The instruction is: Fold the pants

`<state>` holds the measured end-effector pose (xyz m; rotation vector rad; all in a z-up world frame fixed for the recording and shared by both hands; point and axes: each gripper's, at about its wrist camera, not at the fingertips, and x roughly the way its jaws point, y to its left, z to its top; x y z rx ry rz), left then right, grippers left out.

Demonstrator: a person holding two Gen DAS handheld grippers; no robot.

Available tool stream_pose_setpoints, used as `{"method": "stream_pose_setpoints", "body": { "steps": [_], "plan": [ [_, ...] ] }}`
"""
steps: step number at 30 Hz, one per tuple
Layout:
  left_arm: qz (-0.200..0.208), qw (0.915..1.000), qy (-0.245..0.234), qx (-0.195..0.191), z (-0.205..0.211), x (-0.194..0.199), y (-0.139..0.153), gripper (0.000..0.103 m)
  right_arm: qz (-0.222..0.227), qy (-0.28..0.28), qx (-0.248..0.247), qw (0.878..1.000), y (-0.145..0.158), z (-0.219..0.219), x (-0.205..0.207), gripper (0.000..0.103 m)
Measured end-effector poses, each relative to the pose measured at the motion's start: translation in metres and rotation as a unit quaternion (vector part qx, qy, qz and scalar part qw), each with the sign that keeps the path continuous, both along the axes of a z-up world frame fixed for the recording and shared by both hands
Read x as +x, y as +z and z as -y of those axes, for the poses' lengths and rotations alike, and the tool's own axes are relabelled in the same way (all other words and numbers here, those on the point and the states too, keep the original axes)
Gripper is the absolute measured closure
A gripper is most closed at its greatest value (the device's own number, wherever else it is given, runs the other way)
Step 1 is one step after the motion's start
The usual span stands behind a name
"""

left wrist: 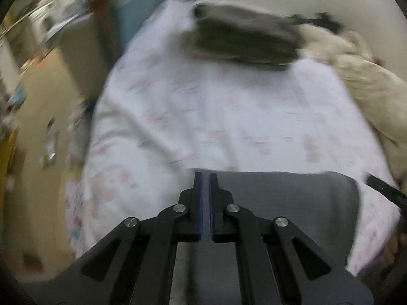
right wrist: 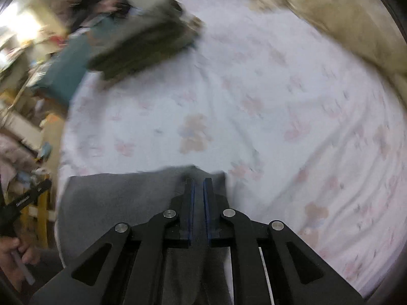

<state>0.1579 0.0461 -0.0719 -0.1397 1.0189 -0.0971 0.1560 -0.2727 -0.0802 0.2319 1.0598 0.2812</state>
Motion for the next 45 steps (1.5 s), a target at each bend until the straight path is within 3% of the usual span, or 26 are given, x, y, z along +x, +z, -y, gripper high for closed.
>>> {"method": "stream_pose_setpoints", "body": {
  "steps": [2, 5, 8, 13, 17, 20, 21, 22, 23, 24, 25, 26, 27, 28, 31, 33, 35, 38, 39, 40, 41, 43, 45],
  "plan": [
    [0.013, 0.9990, -0.043, 0.001, 0.025, -0.006, -0.002, 0.101, 0.016, 0.034, -0.005, 0.999, 0.001, -0.020, -0.001, 0.094],
    [-0.010, 0.9958, -0.087, 0.024, 0.060, -0.003, -0.029, 0.100, -0.015, 0.057, -0.036, 0.998, -0.025, -0.047, 0.005, 0.095],
    [-0.028, 0.9939, -0.090, 0.058, 0.072, 0.007, -0.055, 0.100, -0.022, 0.071, -0.090, 0.993, -0.050, -0.061, 0.010, 0.103],
    [-0.062, 0.9939, -0.085, 0.034, 0.066, 0.020, -0.080, 0.099, -0.021, 0.079, -0.121, 0.989, -0.072, -0.061, 0.017, 0.103],
    [-0.105, 0.9913, -0.079, 0.003, 0.060, 0.033, -0.086, 0.099, -0.054, 0.047, -0.060, 0.996, -0.087, -0.045, 0.030, 0.103],
    [-0.098, 0.9923, -0.076, 0.006, 0.059, 0.026, -0.073, 0.099, -0.060, 0.050, -0.042, 0.996, -0.074, -0.040, 0.023, 0.103],
    [-0.096, 0.9932, -0.066, -0.008, 0.054, 0.022, -0.069, 0.098, -0.061, 0.054, -0.021, 0.997, -0.067, -0.035, 0.018, 0.103],
    [-0.099, 0.9935, -0.053, -0.022, 0.046, 0.018, -0.064, 0.090, -0.063, 0.054, 0.005, 0.997, -0.060, -0.027, 0.013, 0.101],
    [-0.101, 0.9930, -0.037, -0.049, 0.035, 0.014, -0.056, 0.082, -0.065, 0.044, 0.037, 0.996, -0.052, -0.015, 0.007, 0.096],
    [-0.098, 0.9926, -0.027, -0.066, 0.027, 0.010, -0.050, 0.061, -0.061, 0.027, 0.055, 0.996, -0.044, -0.003, 0.002, 0.088],
    [-0.091, 0.9931, -0.014, -0.072, 0.018, 0.006, -0.045, 0.035, -0.054, 0.013, 0.073, 0.996, -0.038, 0.009, -0.004, 0.052],
    [-0.081, 0.9941, 0.008, -0.072, 0.008, 0.001, -0.038, 0.022, -0.048, -0.002, 0.089, 0.995, -0.033, 0.019, -0.009, 0.012],
    [-0.075, 0.9939, 0.036, -0.072, -0.003, -0.005, -0.035, 0.001, -0.038, -0.027, 0.108, 0.993, -0.030, 0.034, -0.017, 0.001],
    [-0.077, 0.9925, 0.052, -0.079, -0.011, -0.009, -0.036, 0.001, -0.037, -0.051, 0.120, 0.991, -0.030, 0.046, -0.024, 0.000],
    [-0.134, 0.9816, 0.069, -0.117, -0.022, -0.017, -0.058, 0.001, -0.082, -0.072, 0.143, 0.984, -0.048, 0.061, -0.033, 0.000],
    [-0.155, 0.9788, 0.072, -0.113, -0.021, -0.023, -0.071, 0.001, -0.121, -0.085, 0.144, 0.979, -0.068, 0.065, -0.035, 0.000],
    [-0.169, 0.9777, 0.067, -0.104, -0.016, -0.025, -0.083, 0.001, -0.159, -0.084, 0.147, 0.973, -0.086, 0.061, -0.033, 0.000],
    [-0.201, 0.9696, 0.031, -0.136, -0.002, -0.023, -0.101, 0.006, -0.218, -0.058, 0.201, 0.953, -0.115, 0.049, -0.035, 0.000],
    [-0.209, 0.9665, 0.010, -0.148, 0.006, -0.023, -0.104, 0.017, -0.231, -0.047, 0.217, 0.947, -0.120, 0.044, -0.036, 0.001],
    [-0.208, 0.9674, -0.003, -0.144, 0.011, -0.024, -0.103, 0.022, -0.242, -0.023, 0.222, 0.944, -0.123, 0.034, -0.038, 0.009],
    [-0.200, 0.9706, -0.013, -0.133, 0.016, -0.026, -0.101, 0.027, -0.244, -0.006, 0.210, 0.947, -0.122, 0.026, -0.040, 0.021],
    [-0.199, 0.9697, -0.031, -0.138, 0.022, -0.027, -0.100, 0.050, -0.222, 0.021, 0.166, 0.961, -0.116, 0.009, -0.047, 0.027],
    [-0.195, 0.9707, -0.043, -0.134, 0.024, -0.028, -0.094, 0.072, -0.200, 0.025, 0.144, 0.969, -0.110, 0.002, -0.051, 0.049]
  ]
}}
